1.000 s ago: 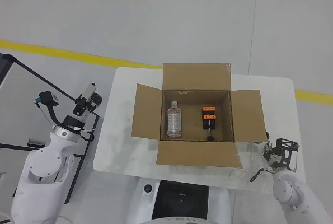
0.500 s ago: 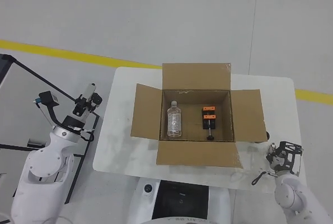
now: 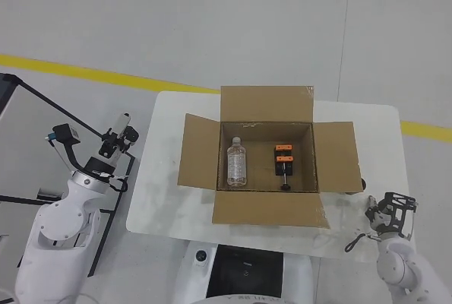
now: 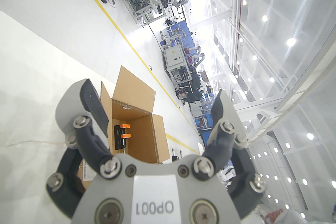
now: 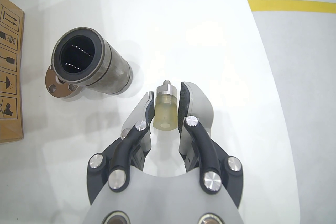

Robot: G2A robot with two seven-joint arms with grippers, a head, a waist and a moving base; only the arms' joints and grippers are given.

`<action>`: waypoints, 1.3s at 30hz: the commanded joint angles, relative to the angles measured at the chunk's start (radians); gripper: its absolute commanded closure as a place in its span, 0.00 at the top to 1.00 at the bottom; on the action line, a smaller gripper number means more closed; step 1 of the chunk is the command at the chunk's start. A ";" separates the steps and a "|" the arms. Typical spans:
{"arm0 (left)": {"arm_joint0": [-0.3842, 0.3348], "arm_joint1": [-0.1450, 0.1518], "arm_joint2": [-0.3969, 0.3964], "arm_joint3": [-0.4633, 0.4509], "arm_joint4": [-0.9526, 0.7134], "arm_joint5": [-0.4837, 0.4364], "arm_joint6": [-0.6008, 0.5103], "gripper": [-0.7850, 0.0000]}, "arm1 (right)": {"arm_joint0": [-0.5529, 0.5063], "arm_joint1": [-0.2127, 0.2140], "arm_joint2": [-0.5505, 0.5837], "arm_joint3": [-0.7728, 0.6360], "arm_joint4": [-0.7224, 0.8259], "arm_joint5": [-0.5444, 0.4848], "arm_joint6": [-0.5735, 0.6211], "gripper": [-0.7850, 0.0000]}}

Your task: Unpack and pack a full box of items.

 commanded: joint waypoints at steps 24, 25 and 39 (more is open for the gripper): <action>0.000 0.000 0.000 0.000 0.000 0.000 0.000 1.00 | -0.043 -0.020 0.048 -0.038 -0.024 -0.020 -0.022 0.00; 0.000 0.000 0.000 0.000 0.000 0.000 0.000 1.00 | -0.050 -0.021 0.051 -0.044 -0.021 -0.022 -0.023 0.00; 0.000 0.000 0.000 0.000 0.000 0.000 0.000 1.00 | -0.155 -0.033 0.087 -0.107 -0.024 -0.048 -0.057 0.32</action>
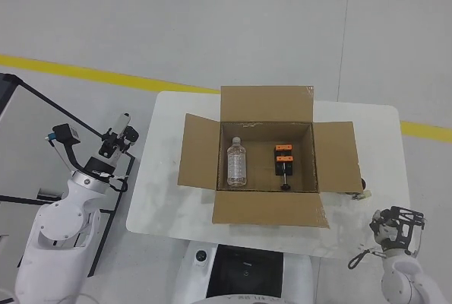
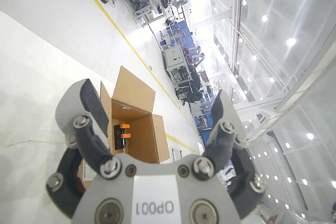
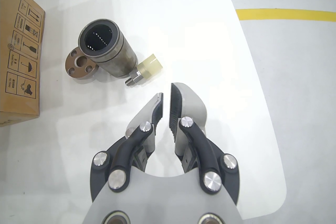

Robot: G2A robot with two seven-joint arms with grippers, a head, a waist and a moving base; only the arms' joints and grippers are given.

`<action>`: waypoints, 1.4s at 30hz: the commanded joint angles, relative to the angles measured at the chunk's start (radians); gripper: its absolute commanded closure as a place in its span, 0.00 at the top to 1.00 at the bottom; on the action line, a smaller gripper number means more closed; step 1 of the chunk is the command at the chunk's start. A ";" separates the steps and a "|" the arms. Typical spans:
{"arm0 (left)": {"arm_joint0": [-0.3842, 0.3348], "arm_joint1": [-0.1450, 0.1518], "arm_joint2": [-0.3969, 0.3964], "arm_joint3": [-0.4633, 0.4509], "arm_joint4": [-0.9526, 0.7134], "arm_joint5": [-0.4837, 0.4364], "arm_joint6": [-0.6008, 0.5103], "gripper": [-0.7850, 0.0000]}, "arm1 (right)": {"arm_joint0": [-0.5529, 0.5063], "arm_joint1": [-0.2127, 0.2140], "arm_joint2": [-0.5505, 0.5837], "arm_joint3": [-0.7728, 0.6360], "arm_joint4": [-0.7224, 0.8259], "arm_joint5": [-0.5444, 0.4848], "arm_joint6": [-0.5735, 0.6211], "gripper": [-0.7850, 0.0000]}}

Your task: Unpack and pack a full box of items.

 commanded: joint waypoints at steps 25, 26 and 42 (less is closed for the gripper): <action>0.000 0.000 0.000 0.000 0.000 0.000 0.000 1.00 | 0.229 -0.022 -0.106 0.142 -0.110 -0.010 0.128 0.49; 0.000 0.000 0.000 0.000 0.000 0.000 0.000 1.00 | 0.230 -0.023 -0.108 0.143 -0.112 -0.006 0.125 0.49; 0.000 0.000 0.000 0.000 0.000 0.000 0.000 1.00 | 0.225 -0.034 -0.089 0.151 -0.126 0.028 0.115 0.47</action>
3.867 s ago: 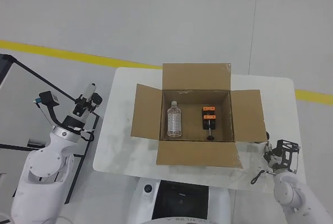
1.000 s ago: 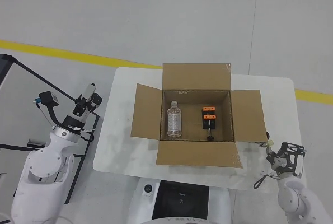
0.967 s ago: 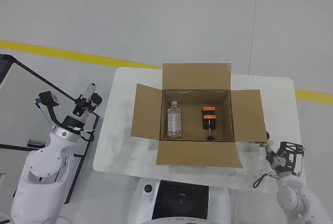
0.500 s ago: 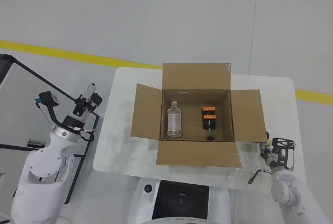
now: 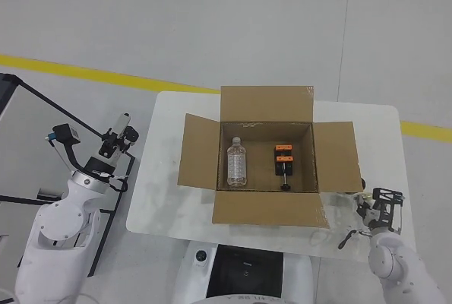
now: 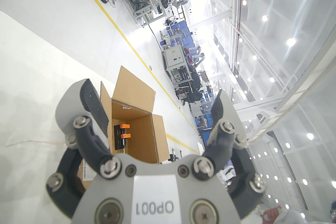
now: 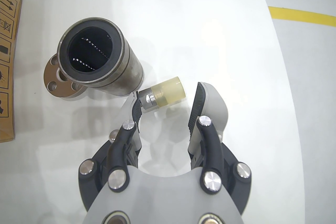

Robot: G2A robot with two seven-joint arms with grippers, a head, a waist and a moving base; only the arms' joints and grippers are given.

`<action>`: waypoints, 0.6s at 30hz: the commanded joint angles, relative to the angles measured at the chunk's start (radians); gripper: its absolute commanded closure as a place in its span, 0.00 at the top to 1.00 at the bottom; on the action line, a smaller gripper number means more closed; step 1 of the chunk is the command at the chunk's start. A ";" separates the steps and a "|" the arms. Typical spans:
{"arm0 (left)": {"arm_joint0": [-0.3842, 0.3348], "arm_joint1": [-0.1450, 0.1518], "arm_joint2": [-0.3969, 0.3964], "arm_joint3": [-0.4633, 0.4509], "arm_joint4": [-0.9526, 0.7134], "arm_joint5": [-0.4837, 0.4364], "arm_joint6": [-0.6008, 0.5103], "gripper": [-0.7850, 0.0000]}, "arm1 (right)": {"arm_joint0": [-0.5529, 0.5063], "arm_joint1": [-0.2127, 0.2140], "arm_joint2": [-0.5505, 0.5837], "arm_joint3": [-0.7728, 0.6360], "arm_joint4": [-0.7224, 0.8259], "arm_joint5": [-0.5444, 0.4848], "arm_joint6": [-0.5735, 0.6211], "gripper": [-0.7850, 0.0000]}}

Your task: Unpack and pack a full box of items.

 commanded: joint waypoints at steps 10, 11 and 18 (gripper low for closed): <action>0.000 0.000 0.000 0.000 0.000 0.000 0.000 1.00 | -0.030 -0.003 0.036 -0.013 -0.003 -0.005 -0.005 0.47; 0.000 0.000 0.000 0.000 0.000 0.000 0.000 1.00 | -0.035 -0.004 0.040 -0.016 -0.004 -0.007 -0.005 0.47; 0.000 0.000 0.000 0.000 0.000 0.000 0.000 1.00 | -0.064 -0.005 0.064 -0.027 -0.007 -0.026 -0.002 0.48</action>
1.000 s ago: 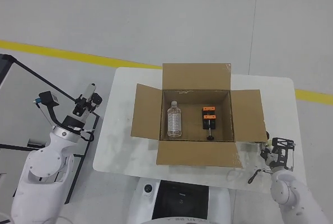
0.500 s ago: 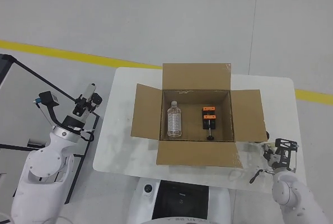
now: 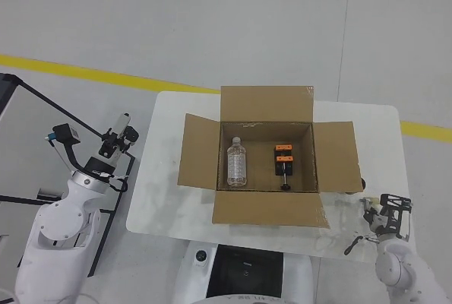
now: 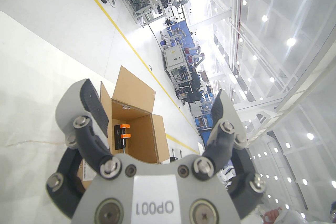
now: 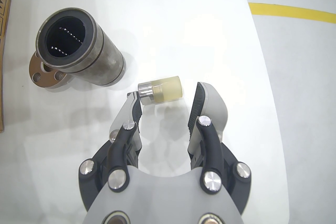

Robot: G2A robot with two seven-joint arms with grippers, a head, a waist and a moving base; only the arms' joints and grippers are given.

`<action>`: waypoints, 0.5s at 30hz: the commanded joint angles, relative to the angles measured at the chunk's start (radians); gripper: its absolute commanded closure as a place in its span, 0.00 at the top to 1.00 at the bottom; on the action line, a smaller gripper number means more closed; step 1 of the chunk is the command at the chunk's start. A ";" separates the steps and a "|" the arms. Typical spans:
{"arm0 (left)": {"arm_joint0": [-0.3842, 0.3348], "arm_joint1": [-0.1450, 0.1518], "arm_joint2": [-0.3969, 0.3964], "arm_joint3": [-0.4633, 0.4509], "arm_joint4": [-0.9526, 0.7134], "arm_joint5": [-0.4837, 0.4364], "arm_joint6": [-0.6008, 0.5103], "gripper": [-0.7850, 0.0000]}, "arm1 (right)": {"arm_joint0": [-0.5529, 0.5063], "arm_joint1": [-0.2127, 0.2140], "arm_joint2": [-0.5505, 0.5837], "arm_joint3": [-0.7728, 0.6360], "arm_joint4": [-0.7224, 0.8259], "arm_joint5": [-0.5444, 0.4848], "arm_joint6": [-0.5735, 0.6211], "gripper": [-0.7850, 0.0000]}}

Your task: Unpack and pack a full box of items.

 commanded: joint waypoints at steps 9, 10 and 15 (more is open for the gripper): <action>0.000 0.000 0.000 0.000 0.000 0.000 0.000 1.00 | 0.019 -0.004 0.006 0.017 -0.011 -0.028 0.010 0.49; 0.000 0.000 0.000 0.000 0.000 0.000 0.000 1.00 | 0.021 -0.004 0.006 0.017 -0.014 -0.033 0.008 0.49; 0.000 0.000 0.000 0.000 0.000 0.000 0.000 1.00 | 0.029 -0.005 0.012 0.022 -0.027 -0.051 0.009 0.66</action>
